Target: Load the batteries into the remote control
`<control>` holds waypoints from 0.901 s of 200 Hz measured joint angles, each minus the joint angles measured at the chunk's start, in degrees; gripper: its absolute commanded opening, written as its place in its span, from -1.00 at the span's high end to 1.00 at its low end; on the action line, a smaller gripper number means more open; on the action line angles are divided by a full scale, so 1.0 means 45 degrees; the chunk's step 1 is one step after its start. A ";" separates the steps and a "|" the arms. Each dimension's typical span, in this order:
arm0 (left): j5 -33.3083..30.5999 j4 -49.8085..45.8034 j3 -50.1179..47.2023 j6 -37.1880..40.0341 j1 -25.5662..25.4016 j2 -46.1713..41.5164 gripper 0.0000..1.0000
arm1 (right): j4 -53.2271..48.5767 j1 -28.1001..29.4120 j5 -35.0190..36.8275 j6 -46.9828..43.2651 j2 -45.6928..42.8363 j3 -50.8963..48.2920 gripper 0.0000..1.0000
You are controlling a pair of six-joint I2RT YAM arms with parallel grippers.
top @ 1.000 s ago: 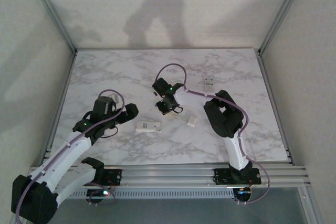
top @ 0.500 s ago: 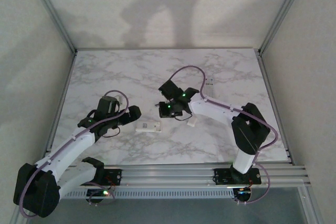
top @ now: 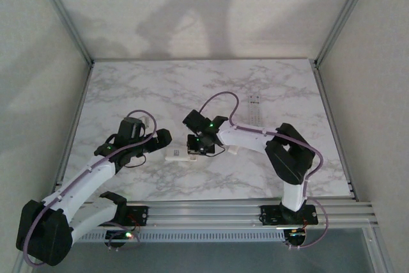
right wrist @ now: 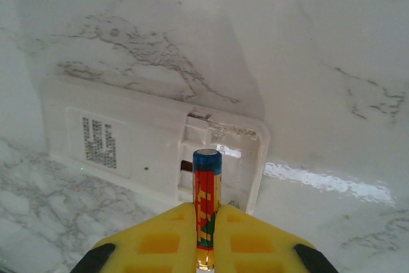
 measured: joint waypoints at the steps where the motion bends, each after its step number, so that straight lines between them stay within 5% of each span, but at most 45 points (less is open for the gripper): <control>1: 0.0000 0.0000 0.0000 0.0000 0.0000 -0.0005 -0.99 | 0.0000 0.0000 0.0000 0.0000 0.0000 0.0000 0.81; 180: -0.0010 0.0000 0.0000 0.0097 0.0000 -0.0073 -0.99 | 0.0432 0.0053 -0.0233 0.0257 0.0729 0.0000 0.77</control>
